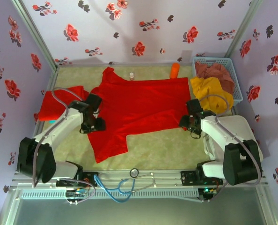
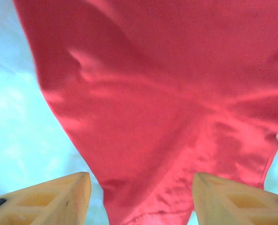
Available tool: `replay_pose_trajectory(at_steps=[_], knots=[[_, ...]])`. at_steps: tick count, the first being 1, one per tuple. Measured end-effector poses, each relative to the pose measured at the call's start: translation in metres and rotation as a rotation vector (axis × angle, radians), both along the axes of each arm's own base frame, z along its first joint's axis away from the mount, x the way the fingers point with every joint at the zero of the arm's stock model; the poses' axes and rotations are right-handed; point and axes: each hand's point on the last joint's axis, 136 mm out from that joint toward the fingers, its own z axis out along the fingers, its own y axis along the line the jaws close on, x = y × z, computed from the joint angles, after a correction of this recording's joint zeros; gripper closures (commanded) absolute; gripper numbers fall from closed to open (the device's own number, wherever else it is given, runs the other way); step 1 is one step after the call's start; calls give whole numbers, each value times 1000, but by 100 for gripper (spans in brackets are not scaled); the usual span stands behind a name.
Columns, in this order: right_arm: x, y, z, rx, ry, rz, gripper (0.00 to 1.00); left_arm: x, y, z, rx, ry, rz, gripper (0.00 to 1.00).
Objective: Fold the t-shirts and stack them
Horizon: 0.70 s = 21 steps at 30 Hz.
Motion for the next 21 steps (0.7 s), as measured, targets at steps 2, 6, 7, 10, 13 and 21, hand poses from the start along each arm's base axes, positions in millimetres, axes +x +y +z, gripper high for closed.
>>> replay_pose_trajectory(at_steps=[2, 6, 7, 10, 13, 21], knots=[[-4, 3, -4, -17, 8, 16, 31, -20, -6, -9, 6, 31, -12, 42], [-3, 11, -10, -42, 14, 56, 35, -53, -14, -22, 19, 69, -27, 43], [-3, 13, -13, -47, 21, 65, 37, -61, -16, -25, 23, 76, -30, 43], [-2, 15, -20, -60, 37, 79, 48, -79, -24, -32, 34, 93, -39, 43], [-1, 15, -26, -67, 50, 85, 61, -93, -28, -43, 56, 113, -37, 43], [-3, 22, -30, -34, 75, 106, 100, -100, -11, -72, 188, 146, 8, 48]])
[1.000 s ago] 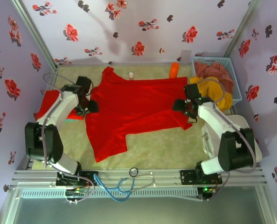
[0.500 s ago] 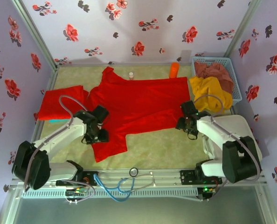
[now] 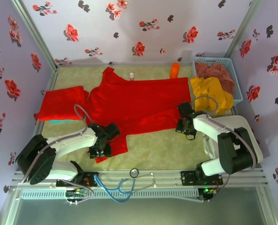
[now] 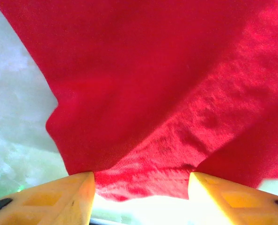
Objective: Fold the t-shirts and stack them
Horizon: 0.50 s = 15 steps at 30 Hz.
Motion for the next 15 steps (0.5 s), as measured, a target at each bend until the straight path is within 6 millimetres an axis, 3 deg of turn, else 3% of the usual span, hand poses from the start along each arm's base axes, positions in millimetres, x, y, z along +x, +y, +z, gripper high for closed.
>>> replay_pose_trajectory(at_steps=[4, 8, 12, 15], knots=[[-9, 8, 8, 51, 28, 14, 100, 3, 3, -4, 36, 11, 2, 56], [-7, 21, 37, 152, 23, 22, 100, 10, 8, -4, 56, 3, 4, 60], [15, 25, 79, 256, -55, -16, 100, 15, 16, -3, 78, -5, 12, 61], [39, 19, 97, 294, -90, -58, 100, 16, 19, -3, 90, -9, 14, 64]])
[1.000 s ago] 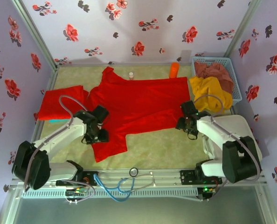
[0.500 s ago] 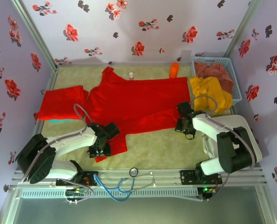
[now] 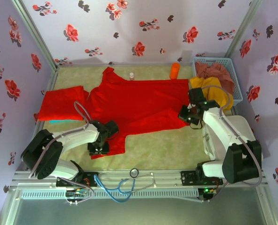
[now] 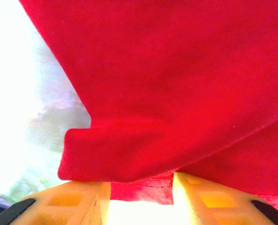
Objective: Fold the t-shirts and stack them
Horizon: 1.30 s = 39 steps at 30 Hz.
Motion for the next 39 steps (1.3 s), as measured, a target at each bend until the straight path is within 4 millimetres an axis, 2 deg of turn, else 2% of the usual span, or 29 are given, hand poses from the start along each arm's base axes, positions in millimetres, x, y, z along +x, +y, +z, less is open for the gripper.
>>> replay_pose_trajectory(at_steps=[3, 8, 9, 10, 11, 12, 14, 16, 18, 20, 22, 25, 27, 30, 34, 39], knots=[[23, -9, -3, 27, 11, -46, 100, 0, 2, 0, 8, 0, 3, 66], [39, -38, -41, 4, 101, -142, 100, -5, 8, -1, 28, 9, 20, 69], [40, -44, -49, -11, 123, -157, 95, -5, 9, -1, 27, 6, 29, 69], [41, -47, -54, -21, 137, -163, 84, -7, 10, -1, 28, 4, 34, 69], [40, -50, -59, -29, 151, -167, 66, -9, 12, -1, 29, 4, 42, 68], [39, -50, -62, -34, 157, -163, 54, -11, 14, 0, 29, 2, 50, 64], [36, -52, -64, -43, 153, -154, 44, -15, 18, 0, 33, 3, 63, 59], [33, -53, -65, -55, 151, -148, 39, -17, 20, 0, 39, 5, 72, 52], [30, -55, -65, -64, 144, -144, 25, -18, 21, 1, 43, 7, 78, 47], [27, -56, -61, -73, 124, -138, 16, -19, 20, 3, 30, 1, 83, 43], [24, -59, -52, -87, 89, -136, 11, -17, 16, 7, -6, -20, 86, 39], [19, -62, -37, -94, 30, -141, 12, -13, 10, 18, -86, -70, 101, 37], [13, -64, -35, -103, 22, -148, 18, -11, 8, 28, -130, -102, 122, 34], [5, -67, -48, -117, 42, -156, 27, -14, 11, 35, -153, -114, 155, 34], [-8, -73, -67, -127, 86, -182, 35, -21, 14, 40, -171, -114, 187, 34], [-8, -75, -83, -126, 126, -203, 44, -36, 27, 30, -142, -82, 223, 34]])
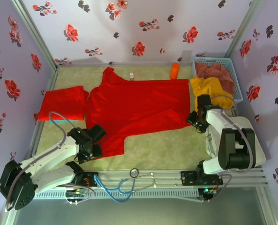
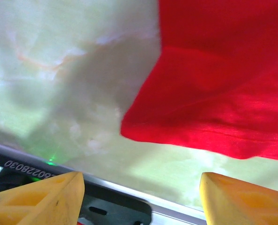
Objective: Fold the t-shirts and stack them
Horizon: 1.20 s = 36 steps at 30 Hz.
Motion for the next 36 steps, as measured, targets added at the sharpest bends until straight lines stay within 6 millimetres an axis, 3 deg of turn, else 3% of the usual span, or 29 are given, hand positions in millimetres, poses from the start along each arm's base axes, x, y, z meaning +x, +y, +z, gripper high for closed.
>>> replay_pose_trajectory(at_steps=[8, 9, 13, 15, 22, 27, 28, 29, 30, 32, 36], knots=[[6, 0, -19, -2, 30, -7, 57, -7, 6, -13, 12, 17, 31, 34], [6, -1, -19, -5, 34, -9, 61, -7, 6, -14, 13, 17, 35, 34], [2, -7, -21, -23, 57, -22, 92, -7, 7, -17, 14, 19, 41, 34], [3, -8, -21, -24, 54, -21, 100, -7, 7, -17, 12, 18, 41, 34], [5, -1, -13, -11, 30, 1, 100, -7, 7, -20, 24, 34, 47, 34], [-3, 1, 13, -2, -40, 5, 100, -3, 5, -22, 23, 31, 50, 34], [-5, 1, 17, -2, -52, 6, 84, -2, 5, -23, 23, 28, 51, 34], [-7, 1, 20, -2, -59, 4, 62, 0, 3, -23, 18, 22, 53, 33], [-8, 1, 21, -5, -63, 3, 55, 2, 2, -23, 13, 16, 54, 32], [-8, -1, 21, -18, -61, 5, 48, 6, 0, -23, -1, 2, 56, 32], [-9, -4, 8, -38, -12, 8, 49, 9, -3, -24, -8, -7, 52, 33]])
